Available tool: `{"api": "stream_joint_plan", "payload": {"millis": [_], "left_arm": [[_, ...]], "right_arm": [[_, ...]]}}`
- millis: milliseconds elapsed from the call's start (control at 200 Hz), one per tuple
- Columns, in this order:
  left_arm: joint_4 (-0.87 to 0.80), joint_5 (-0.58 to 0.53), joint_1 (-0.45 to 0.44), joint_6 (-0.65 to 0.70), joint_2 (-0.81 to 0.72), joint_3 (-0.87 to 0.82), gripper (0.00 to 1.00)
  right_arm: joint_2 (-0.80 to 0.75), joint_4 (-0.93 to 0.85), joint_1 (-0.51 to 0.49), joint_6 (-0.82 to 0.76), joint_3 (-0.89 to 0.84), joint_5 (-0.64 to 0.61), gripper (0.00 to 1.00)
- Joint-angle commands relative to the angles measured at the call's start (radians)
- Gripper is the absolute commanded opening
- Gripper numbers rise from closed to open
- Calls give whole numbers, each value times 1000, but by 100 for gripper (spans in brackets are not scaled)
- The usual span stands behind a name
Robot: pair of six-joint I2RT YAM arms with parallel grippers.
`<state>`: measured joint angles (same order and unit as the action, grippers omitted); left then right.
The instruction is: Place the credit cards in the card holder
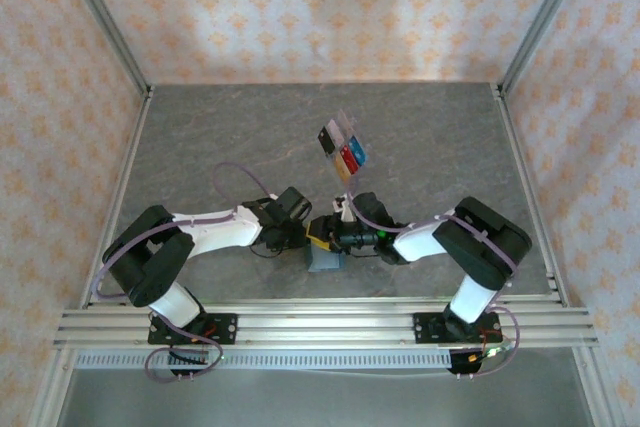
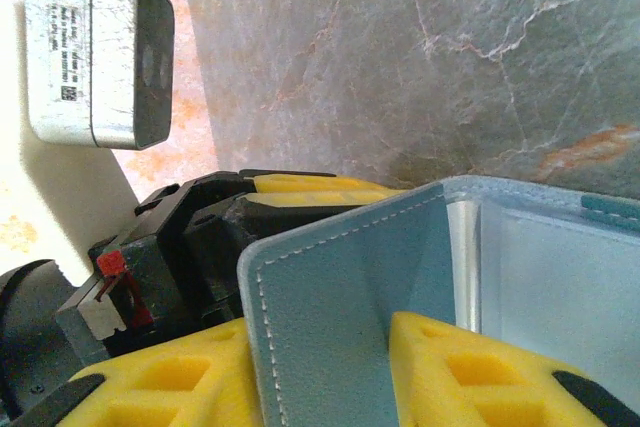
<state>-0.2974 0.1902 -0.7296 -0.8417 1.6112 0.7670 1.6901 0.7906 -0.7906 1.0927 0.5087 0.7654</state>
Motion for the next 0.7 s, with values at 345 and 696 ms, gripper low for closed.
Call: {"api": "stream_joint_plan", "payload": {"millis": [345, 696], "left_arm": [[503, 186, -16, -61, 224, -105, 23], [523, 209, -1, -69, 205, -124, 27]], "right_arm": [[-110, -19, -21, -70, 14, -11, 21], [33, 59, -43, -47, 61, -16, 1]]}}
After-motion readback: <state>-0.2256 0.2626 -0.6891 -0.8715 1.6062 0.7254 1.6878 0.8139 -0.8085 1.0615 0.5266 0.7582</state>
